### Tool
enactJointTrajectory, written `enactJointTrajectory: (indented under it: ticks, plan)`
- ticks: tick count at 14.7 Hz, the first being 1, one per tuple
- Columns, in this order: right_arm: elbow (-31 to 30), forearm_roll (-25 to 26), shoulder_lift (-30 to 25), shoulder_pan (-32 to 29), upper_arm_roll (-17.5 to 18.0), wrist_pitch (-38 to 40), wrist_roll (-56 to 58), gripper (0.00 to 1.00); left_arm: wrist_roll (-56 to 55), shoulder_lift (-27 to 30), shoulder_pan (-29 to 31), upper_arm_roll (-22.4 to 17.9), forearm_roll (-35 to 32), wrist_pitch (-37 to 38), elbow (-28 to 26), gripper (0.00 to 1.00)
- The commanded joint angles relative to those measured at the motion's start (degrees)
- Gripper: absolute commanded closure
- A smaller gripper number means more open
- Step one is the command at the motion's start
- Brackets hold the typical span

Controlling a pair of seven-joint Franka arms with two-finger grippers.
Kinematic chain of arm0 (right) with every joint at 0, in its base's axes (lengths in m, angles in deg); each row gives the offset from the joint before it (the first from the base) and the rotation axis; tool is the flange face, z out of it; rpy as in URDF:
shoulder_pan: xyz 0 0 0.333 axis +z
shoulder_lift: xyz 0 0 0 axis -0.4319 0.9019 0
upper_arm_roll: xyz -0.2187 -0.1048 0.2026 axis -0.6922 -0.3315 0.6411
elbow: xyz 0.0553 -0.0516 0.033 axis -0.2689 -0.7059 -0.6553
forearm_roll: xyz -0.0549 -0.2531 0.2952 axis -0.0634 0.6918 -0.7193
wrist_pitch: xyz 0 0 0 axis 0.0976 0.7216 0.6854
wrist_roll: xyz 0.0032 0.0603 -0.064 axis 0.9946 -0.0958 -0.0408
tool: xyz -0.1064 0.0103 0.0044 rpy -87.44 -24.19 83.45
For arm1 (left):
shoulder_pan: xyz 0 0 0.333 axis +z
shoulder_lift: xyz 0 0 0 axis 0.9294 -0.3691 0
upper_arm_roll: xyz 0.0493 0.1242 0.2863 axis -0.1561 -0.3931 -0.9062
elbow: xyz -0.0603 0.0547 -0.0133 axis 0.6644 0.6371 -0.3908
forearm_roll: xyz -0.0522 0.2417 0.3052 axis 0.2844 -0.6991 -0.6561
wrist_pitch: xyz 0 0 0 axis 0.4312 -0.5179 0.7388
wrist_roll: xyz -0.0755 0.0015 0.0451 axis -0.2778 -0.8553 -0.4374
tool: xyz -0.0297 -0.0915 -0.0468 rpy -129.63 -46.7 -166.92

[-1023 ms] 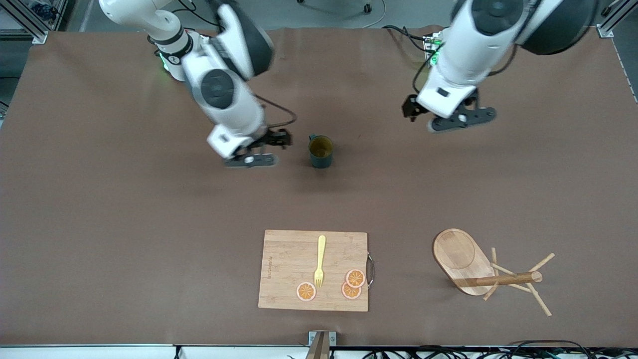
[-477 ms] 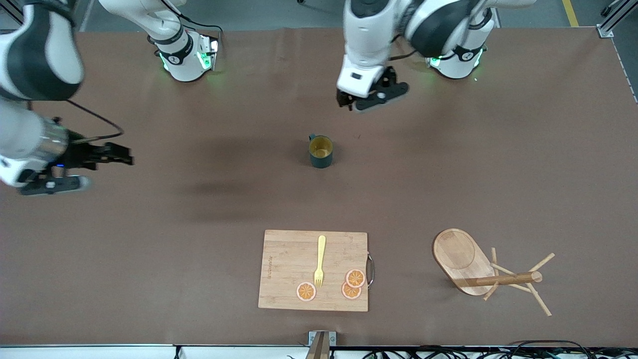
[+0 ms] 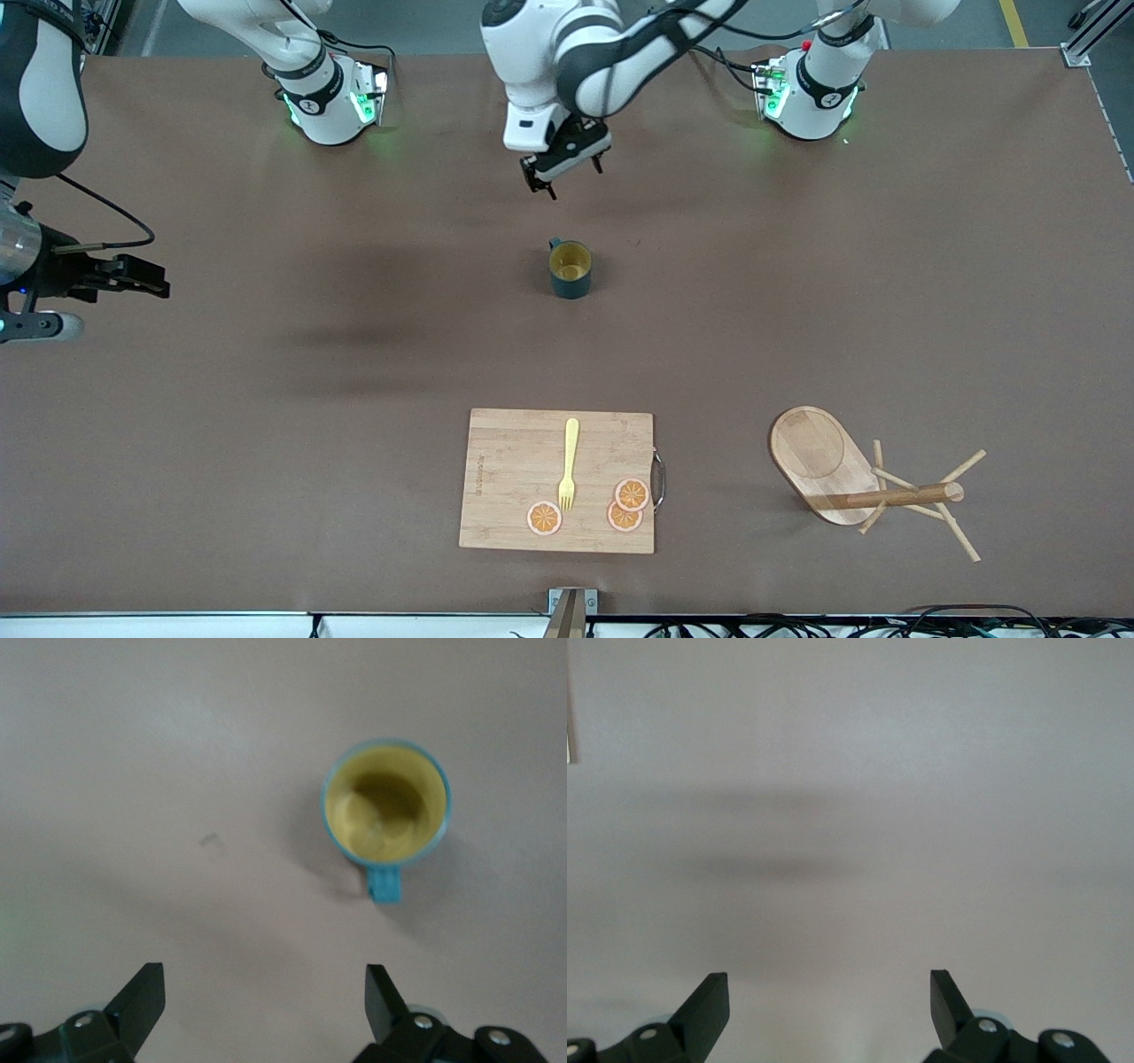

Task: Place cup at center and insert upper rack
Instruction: 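Move the left gripper above the teal mug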

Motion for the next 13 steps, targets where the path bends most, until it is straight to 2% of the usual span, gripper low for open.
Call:
enactJointTrajectory:
  ticks: [1, 3, 6, 7, 8, 9, 11, 13]
  plan:
    - [2.19, 1.20, 0.52, -2.65, 1.22, 1.83, 0.38, 0.00, -10.03, -6.26, -5.32, -1.29, -9.77, 0.99, 3.96, 0.02]
    - [2.19, 1.03, 0.61, -3.36, 1.22, 2.01, 3.97, 0.00, -14.80, -9.60, -8.92, -2.96, -15.06, 1.68, 6.41, 0.07]
    - [3.40, 1.03, 1.05, -3.36, 1.22, 2.27, 3.99, 0.00, -19.38, -11.98, -19.10, -13.74, -18.42, 2.22, 10.01, 0.10]
    - [4.72, 0.94, 1.05, -3.54, 1.22, 3.31, 3.90, 0.00, -19.47, -12.94, -22.27, -17.70, -18.34, 2.22, 11.51, 0.13]
    - [5.86, 0.68, 1.14, -3.71, 1.22, 5.24, 3.90, 0.00, -19.47, -13.56, -24.21, -20.35, -18.42, 2.30, 12.04, 0.21]
    - [6.22, 0.50, 1.23, -4.32, 1.22, 5.52, 3.81, 0.00, -19.47, -14.18, -25.63, -22.29, -18.60, 2.22, 12.40, 0.27]
    - [6.23, 0.15, 1.14, -4.51, 1.22, 5.79, 3.46, 0.00, -19.47, -14.62, -27.22, -24.85, -18.86, 2.22, 12.49, 0.28]
    - [6.05, 0.32, 0.79, -4.33, 1.22, 7.79, 3.46, 0.00, -19.47, -15.41, -27.66, -25.03, -20.78, 2.30, 13.28, 0.28]
